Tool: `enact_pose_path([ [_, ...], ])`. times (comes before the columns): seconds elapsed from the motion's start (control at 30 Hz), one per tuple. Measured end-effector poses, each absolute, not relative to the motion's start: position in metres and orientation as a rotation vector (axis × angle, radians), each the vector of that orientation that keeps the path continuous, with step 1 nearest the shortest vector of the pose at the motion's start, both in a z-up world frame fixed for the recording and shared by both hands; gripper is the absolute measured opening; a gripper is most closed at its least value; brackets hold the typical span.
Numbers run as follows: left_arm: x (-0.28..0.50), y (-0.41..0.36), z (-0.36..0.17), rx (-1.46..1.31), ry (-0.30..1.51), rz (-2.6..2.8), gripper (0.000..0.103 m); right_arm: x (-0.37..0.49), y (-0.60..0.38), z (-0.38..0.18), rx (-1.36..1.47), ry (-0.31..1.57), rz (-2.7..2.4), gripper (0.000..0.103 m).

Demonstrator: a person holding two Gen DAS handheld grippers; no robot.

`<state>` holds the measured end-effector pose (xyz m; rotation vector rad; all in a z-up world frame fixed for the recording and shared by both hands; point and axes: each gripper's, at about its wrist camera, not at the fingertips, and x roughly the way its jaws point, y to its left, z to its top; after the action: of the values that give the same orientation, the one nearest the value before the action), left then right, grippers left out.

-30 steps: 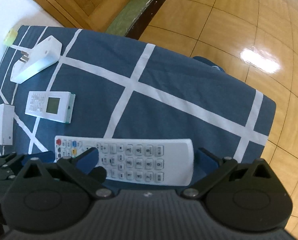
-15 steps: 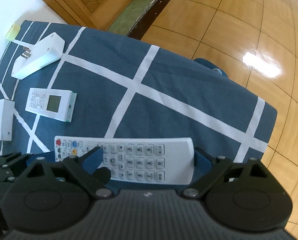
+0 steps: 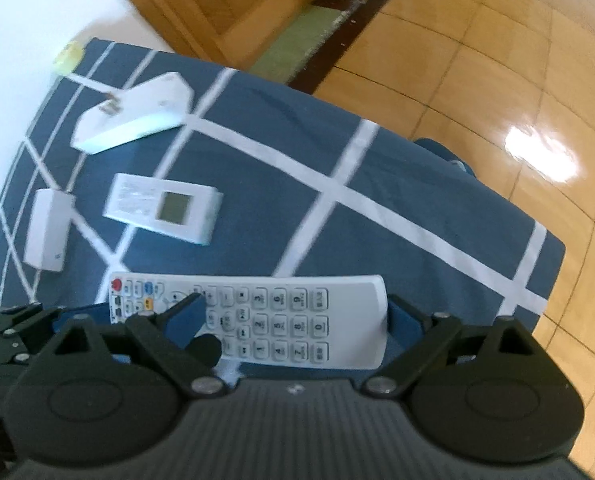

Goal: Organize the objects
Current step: 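Lift the white TV remote with the right gripper and carry it over the box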

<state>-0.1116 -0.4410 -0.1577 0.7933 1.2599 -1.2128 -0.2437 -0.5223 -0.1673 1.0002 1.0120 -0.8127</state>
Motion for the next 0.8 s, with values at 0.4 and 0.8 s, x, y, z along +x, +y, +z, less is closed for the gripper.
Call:
enact_pose_path([
  [0.4,-0.065,-0.377,-0.097,0.637,1.203,-1.075,0.091,-0.184,-0.481,-0.108,0.852,0.995,-0.659,0.095],
  [0.8,-0.004,-0.284,-0.054,0.447,1.171,-0.863,0.091,-0.098,-0.413,-0.063,0.674,1.016,-0.435,0.095],
])
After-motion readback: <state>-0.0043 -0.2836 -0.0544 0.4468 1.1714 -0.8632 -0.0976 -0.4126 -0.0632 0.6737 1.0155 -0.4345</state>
